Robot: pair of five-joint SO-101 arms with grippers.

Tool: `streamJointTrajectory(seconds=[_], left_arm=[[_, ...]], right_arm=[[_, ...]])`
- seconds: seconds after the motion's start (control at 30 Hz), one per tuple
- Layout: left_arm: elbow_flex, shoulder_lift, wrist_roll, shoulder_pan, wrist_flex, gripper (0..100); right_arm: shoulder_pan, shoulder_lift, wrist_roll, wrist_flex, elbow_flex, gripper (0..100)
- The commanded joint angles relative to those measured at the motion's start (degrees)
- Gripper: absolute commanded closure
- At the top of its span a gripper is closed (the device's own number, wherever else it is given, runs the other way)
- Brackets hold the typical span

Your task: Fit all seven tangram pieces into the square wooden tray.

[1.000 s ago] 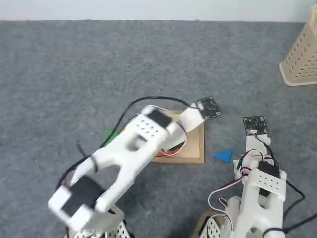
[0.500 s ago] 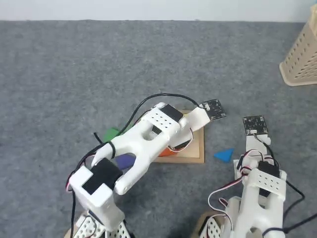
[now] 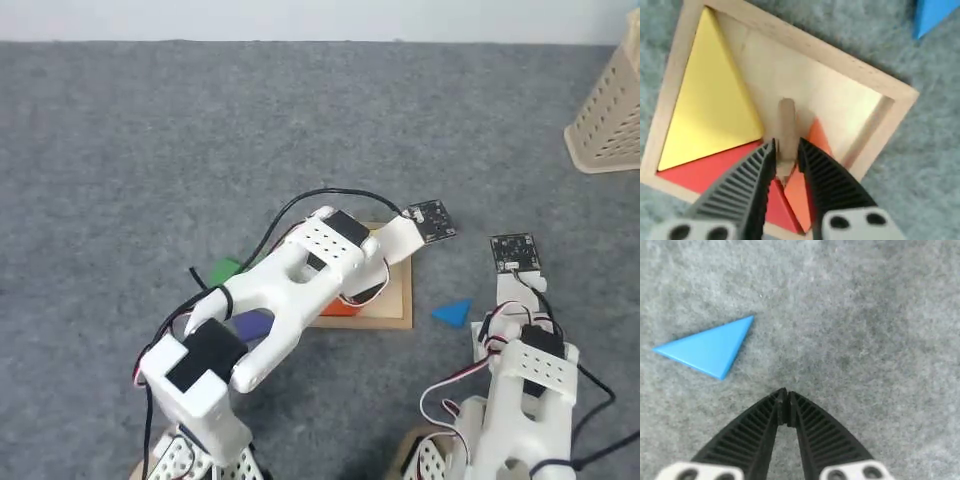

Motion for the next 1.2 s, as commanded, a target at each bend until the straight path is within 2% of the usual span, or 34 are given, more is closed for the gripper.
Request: streamJointTrajectory(seconds=[0.0, 0.37, 0.67, 0.83, 1.17], left_arm=[[-2.5, -0.7, -0.4, -0.3, -0.2, 92], [-7.7, -0.7, -0.7, -6.5, 1.4, 92], [-7.7, -0.4, -0.4, -3.6, 1.2, 92], [-6.4, -0.2, 2.5, -2.3, -2.5, 92], [-4.5, -0.1, 2.8, -2.1, -4.9, 92]], right_arm=[[-0.5, -1.6, -0.4, -1.2, -0.4, 98.8], [-0.6, -1.6, -0.4, -1.2, -0.4, 98.8], [-0.6, -1.6, -0.4, -1.2, -0.4, 98.8], [-1.6, -1.6, -0.4, -1.1, -0.4, 98.8], [-1.6, -1.6, -0.4, -1.1, -0.4, 98.8]])
